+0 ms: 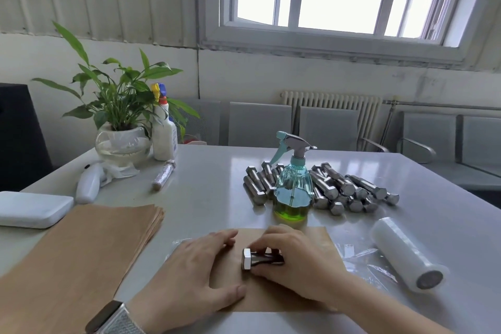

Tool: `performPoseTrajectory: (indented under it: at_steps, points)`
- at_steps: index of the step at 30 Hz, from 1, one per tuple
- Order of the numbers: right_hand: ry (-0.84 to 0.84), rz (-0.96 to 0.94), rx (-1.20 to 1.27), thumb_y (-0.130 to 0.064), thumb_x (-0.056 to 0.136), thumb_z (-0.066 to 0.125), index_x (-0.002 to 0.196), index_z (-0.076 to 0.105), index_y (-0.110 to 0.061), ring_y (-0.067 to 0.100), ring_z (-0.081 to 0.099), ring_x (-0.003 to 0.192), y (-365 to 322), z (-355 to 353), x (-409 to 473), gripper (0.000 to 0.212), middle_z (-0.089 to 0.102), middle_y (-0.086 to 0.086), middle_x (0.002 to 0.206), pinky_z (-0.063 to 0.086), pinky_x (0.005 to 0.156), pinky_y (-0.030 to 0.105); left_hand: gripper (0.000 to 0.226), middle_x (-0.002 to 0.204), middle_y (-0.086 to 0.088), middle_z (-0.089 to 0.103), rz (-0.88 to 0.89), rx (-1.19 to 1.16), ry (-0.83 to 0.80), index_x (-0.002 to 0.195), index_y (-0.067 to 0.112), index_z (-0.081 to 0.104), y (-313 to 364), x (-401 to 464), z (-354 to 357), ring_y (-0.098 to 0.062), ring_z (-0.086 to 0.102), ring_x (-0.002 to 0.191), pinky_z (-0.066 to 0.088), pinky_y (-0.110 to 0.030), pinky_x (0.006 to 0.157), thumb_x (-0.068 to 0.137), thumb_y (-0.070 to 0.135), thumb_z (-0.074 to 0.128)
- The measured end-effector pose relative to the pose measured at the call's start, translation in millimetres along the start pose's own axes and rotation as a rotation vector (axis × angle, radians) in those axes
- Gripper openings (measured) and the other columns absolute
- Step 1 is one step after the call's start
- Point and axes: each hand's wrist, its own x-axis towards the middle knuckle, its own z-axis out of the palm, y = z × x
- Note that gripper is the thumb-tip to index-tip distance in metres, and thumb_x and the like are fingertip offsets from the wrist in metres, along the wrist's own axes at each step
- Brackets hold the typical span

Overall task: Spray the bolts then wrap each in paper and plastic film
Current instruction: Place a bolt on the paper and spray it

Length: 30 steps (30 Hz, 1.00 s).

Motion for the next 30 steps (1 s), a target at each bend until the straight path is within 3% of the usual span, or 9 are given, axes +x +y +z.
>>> performPoseTrajectory:
  at_steps: [3,9,12,14,16,18,21,25,30]
  points:
    - [-0.013,-0.003,0.028,-0.052,0.09,0.063,0.116,0.068,-0.039,-0.012,0.042,0.098,3,-1,0,0.03,0.056,-0.022,0.104,0.023,0.079,-0.006,0.083,0.124,0.048,0.033,-0.007,0.004,-0.005,0.138,0.055,0.02,0,0,-1,0.025,0.03,0.119,0.017,-0.005,0.102,0.066,0.08,0.055]
    - [0.06,-0.011,-0.021,-0.051,0.093,0.059,0.117,0.068,-0.038,-0.007,0.027,0.118,3,2,-3,0.029,0.06,-0.019,0.114,0.014,0.08,-0.01,0.081,0.125,0.047,0.033,-0.014,0.014,-0.012,0.135,0.058,0.018,1,-1,0,0.024,0.03,0.119,0.016,-0.004,0.102,0.066,0.08,0.054]
    - [0.035,0.021,-0.071,-0.06,0.087,0.061,0.114,0.068,-0.04,-0.005,0.042,0.11,5,6,-2,0.035,0.059,-0.021,0.111,0.025,0.084,-0.003,0.081,0.124,0.049,0.031,-0.022,0.023,-0.015,0.134,0.059,0.017,1,-1,0,0.027,0.026,0.116,0.013,-0.002,0.101,0.066,0.08,0.054]
    - [0.192,0.102,0.017,-0.069,0.075,0.067,0.101,0.073,-0.032,-0.001,0.051,0.092,9,0,3,0.046,0.06,-0.019,0.097,0.034,0.082,0.01,0.081,0.125,0.048,0.031,-0.023,0.016,-0.02,0.134,0.06,0.016,0,-1,0,0.024,0.028,0.119,0.015,-0.004,0.102,0.065,0.081,0.053]
    - [0.595,0.274,0.195,-0.078,0.066,0.065,0.092,0.066,-0.024,0.009,0.055,0.085,20,-19,16,0.061,0.059,-0.012,0.089,0.041,0.076,0.023,0.083,0.129,0.046,0.032,-0.021,0.013,-0.024,0.137,0.058,0.017,0,0,-1,0.021,0.03,0.123,0.018,-0.008,0.105,0.065,0.082,0.052]
    - [0.777,0.483,0.297,-0.083,0.058,0.059,0.11,0.056,-0.018,0.019,0.055,0.102,32,-42,35,0.083,0.057,-0.005,0.104,0.045,0.086,0.033,0.086,0.132,0.044,0.032,-0.019,0.021,-0.025,0.142,0.054,0.018,0,1,-1,0.019,0.03,0.125,0.019,-0.011,0.107,0.067,0.08,0.052]
    - [0.546,0.66,0.289,-0.08,0.061,0.066,0.144,0.035,-0.008,0.028,0.042,0.134,45,-58,68,0.114,0.046,0.009,0.143,0.038,0.108,0.046,0.086,0.134,0.042,0.032,-0.022,0.006,-0.03,0.142,0.053,0.019,1,0,-1,0.018,0.029,0.126,0.018,-0.012,0.108,0.068,0.079,0.053]
    - [0.511,0.729,0.405,-0.075,0.064,0.072,0.11,0.042,-0.02,0.025,0.059,0.109,46,-52,102,0.078,0.06,0.001,0.112,0.049,0.093,0.044,0.086,0.135,0.041,0.032,-0.03,-0.018,-0.031,0.141,0.056,0.019,3,0,-2,0.016,0.029,0.128,0.018,-0.014,0.11,0.064,0.081,0.049]
    - [0.641,0.738,0.378,-0.069,0.07,0.07,0.102,0.042,-0.022,0.025,0.06,0.102,39,-34,112,0.064,0.059,-0.004,0.1,0.047,0.093,0.046,0.086,0.135,0.041,0.032,-0.031,-0.016,-0.048,0.139,0.057,0.019,1,-1,-3,0.013,0.03,0.129,0.019,-0.017,0.112,0.062,0.082,0.047]
